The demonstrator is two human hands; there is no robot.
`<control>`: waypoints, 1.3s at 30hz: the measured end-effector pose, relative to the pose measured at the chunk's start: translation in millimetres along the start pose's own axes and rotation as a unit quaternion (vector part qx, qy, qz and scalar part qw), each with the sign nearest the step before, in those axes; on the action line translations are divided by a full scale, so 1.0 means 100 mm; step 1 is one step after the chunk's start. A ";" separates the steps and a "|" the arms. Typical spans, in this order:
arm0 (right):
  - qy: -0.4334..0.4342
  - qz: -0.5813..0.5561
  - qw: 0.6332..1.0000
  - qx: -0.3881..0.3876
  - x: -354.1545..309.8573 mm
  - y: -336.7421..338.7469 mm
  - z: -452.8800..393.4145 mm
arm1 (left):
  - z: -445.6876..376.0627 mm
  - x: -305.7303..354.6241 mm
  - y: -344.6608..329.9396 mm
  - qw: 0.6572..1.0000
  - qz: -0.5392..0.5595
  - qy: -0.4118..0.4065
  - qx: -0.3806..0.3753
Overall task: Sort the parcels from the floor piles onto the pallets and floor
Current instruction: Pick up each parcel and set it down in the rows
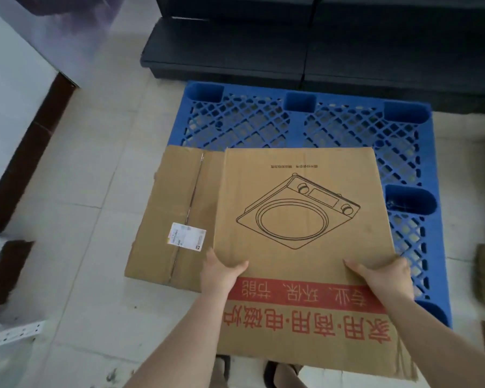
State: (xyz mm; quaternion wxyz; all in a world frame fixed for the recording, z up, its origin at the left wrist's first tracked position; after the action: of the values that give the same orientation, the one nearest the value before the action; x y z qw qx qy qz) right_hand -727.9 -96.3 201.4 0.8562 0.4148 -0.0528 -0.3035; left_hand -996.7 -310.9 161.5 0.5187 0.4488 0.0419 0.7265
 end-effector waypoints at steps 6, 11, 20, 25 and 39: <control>-0.054 -0.020 0.998 0.022 -0.04 -0.76 -0.67 | -1.05 -0.30 -0.42 0.995 -0.086 -0.007 -0.051; -0.078 -0.012 0.996 0.039 0.00 -1.50 -1.21 | -1.68 -0.52 -0.74 0.975 -0.205 -0.028 -0.082; -0.061 0.087 0.994 0.014 0.24 -2.16 -1.57 | -1.79 -1.21 -0.99 0.969 -0.230 -0.054 -0.078; -0.050 0.074 0.996 0.020 0.27 -2.20 -1.61 | -1.82 -1.27 -0.98 0.974 -0.201 -0.081 -0.058; -0.056 0.131 0.988 -0.063 0.10 -2.10 -1.31 | -1.56 -1.08 -0.87 0.970 -0.232 -0.052 -0.058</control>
State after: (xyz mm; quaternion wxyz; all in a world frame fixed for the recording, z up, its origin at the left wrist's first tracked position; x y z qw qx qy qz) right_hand -774.9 -111.7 -41.3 0.9089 0.3315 -0.1350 -0.2141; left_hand -1036.0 -293.1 -42.4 0.6999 0.4325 0.0756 0.5633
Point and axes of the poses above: each hand's wrist, its own z-axis away from the middle knuckle, its own y-axis out of the back of the hand, x = y × z, the point moved 4 cm from there along -z, towards the middle knuckle, and after that the axes turned 13 degrees about -y, right-handed, at the moved point
